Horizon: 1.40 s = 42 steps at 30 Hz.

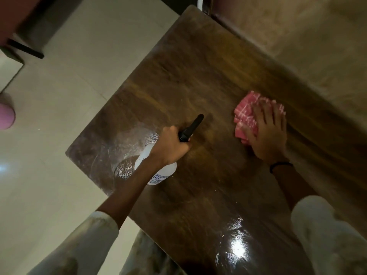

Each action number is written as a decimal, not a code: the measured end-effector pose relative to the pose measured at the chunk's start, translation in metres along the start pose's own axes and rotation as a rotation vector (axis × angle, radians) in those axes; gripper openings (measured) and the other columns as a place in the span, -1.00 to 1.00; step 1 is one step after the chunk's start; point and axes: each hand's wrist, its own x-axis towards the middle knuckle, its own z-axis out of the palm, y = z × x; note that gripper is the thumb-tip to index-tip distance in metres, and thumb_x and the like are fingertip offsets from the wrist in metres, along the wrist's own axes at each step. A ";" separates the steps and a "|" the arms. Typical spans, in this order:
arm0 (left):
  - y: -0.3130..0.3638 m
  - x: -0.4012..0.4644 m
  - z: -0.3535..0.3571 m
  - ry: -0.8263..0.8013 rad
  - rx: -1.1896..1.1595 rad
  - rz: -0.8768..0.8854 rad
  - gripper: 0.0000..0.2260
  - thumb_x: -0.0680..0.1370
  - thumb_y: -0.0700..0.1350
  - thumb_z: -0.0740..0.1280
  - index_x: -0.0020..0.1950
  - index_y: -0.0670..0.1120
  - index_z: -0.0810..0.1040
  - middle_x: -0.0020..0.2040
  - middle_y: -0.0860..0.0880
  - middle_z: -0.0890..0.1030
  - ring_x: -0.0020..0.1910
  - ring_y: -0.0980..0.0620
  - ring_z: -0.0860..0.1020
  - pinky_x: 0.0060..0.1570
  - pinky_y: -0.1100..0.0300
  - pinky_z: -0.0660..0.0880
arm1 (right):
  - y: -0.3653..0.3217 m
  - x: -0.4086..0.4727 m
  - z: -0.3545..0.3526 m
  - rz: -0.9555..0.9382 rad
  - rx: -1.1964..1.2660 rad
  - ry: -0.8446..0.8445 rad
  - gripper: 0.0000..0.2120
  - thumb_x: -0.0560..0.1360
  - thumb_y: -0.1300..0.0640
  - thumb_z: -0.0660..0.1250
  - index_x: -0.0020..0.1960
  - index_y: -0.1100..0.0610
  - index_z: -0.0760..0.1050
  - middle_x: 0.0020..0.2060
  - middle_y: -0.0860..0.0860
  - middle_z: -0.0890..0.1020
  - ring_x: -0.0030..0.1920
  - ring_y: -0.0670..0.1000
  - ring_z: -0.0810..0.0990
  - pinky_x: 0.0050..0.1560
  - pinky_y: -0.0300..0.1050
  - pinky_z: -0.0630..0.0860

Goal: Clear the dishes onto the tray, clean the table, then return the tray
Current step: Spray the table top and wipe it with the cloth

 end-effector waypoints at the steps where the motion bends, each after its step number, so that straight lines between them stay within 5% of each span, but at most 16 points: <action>1: 0.002 0.004 0.000 -0.003 -0.002 0.006 -0.75 0.34 -0.11 0.30 -0.08 -0.22 0.58 -0.15 -0.28 0.63 -0.14 -0.25 0.60 -0.08 -0.12 0.54 | -0.010 0.012 -0.001 0.053 0.019 0.018 -0.33 0.53 -0.31 -0.04 0.54 -0.02 0.01 0.54 0.07 0.10 0.54 0.18 -0.02 0.50 0.23 -0.10; 4: 0.009 0.017 0.003 -0.006 0.012 0.016 -0.73 0.32 -0.08 0.29 -0.08 -0.21 0.58 -0.14 -0.25 0.65 -0.12 -0.22 0.61 -0.02 -0.11 0.55 | -0.054 0.036 0.003 0.092 0.066 0.034 -0.34 0.54 -0.30 -0.06 0.54 -0.02 0.00 0.55 0.07 0.06 0.54 0.20 -0.04 0.48 0.24 -0.18; 9: 0.022 0.035 0.009 -0.034 0.053 0.002 -0.77 0.36 -0.11 0.38 -0.10 -0.24 0.56 -0.21 -0.20 0.62 -0.23 -0.14 0.58 -0.19 -0.04 0.53 | -0.069 0.011 0.008 -0.334 0.028 -0.097 -0.35 0.52 -0.30 -0.08 0.50 0.01 0.16 0.50 0.06 0.23 0.53 0.16 0.06 0.49 0.29 -0.02; 11: 0.031 0.040 0.012 -0.046 0.074 0.008 -0.79 0.38 -0.13 0.38 -0.06 -0.22 0.57 -0.16 -0.19 0.64 -0.17 -0.13 0.61 -0.08 -0.09 0.57 | -0.036 -0.004 0.007 -0.409 -0.003 -0.133 -0.35 0.52 -0.35 -0.08 0.51 -0.05 0.13 0.51 0.02 0.22 0.53 0.12 0.06 0.51 0.24 -0.05; 17: 0.066 0.059 0.027 -0.099 0.068 0.081 -0.82 0.40 -0.20 0.34 -0.01 -0.16 0.58 -0.10 -0.19 0.65 -0.09 -0.16 0.61 0.02 -0.12 0.57 | 0.075 -0.004 -0.018 -0.101 -0.053 -0.030 -0.36 0.53 -0.30 -0.04 0.51 0.00 0.15 0.50 0.08 0.23 0.52 0.18 0.10 0.47 0.24 0.11; 22: 0.084 0.076 0.030 -0.081 0.034 0.070 -0.86 0.45 -0.25 0.33 -0.01 -0.16 0.58 -0.13 -0.16 0.62 -0.08 -0.14 0.59 0.00 0.01 0.52 | 0.054 0.062 -0.027 0.086 0.030 0.059 -0.31 0.50 -0.30 -0.07 0.53 0.03 0.10 0.52 0.12 0.18 0.52 0.22 0.08 0.48 0.29 0.03; 26: 0.086 0.086 0.026 -0.053 0.030 0.036 -0.80 0.44 -0.22 0.35 0.05 -0.14 0.59 -0.05 -0.18 0.64 -0.04 -0.14 0.59 0.03 0.04 0.52 | -0.001 0.082 -0.020 -0.106 0.021 0.001 -0.31 0.51 -0.34 -0.12 0.53 -0.01 0.08 0.53 0.06 0.14 0.54 0.20 0.01 0.50 0.28 -0.10; 30: 0.087 0.089 0.017 -0.072 0.037 0.029 -0.84 0.44 -0.21 0.34 0.00 -0.13 0.59 -0.15 -0.12 0.61 -0.08 -0.14 0.60 -0.09 0.10 0.49 | 0.028 0.059 -0.023 -0.384 -0.026 -0.080 -0.30 0.53 -0.39 -0.16 0.53 -0.02 0.10 0.52 0.04 0.18 0.53 0.16 0.06 0.49 0.27 0.02; 34: 0.079 0.094 0.003 -0.090 0.084 0.028 -0.85 0.44 -0.18 0.36 0.00 -0.12 0.57 -0.21 -0.04 0.55 -0.15 -0.06 0.58 -0.27 0.19 0.41 | 0.063 0.070 -0.026 -0.235 -0.032 0.009 -0.33 0.54 -0.34 -0.12 0.52 0.01 0.12 0.51 0.08 0.22 0.52 0.19 0.10 0.47 0.24 0.09; 38: 0.070 0.101 -0.004 -0.093 0.134 0.034 -0.80 0.42 -0.16 0.37 0.02 -0.15 0.56 -0.18 -0.06 0.55 -0.16 -0.05 0.54 -0.16 0.12 0.45 | 0.030 0.091 -0.017 0.047 0.026 0.136 -0.33 0.53 -0.29 -0.01 0.52 0.04 0.13 0.50 0.10 0.22 0.51 0.19 0.10 0.48 0.25 0.02; 42: 0.065 0.107 -0.011 -0.123 0.157 0.011 -0.71 0.39 -0.13 0.37 0.09 -0.16 0.55 -0.08 -0.15 0.59 -0.12 -0.10 0.57 -0.10 0.04 0.53 | -0.014 0.107 -0.014 0.025 0.032 0.094 -0.31 0.52 -0.31 -0.03 0.52 0.06 0.13 0.51 0.12 0.20 0.52 0.19 0.07 0.50 0.26 -0.03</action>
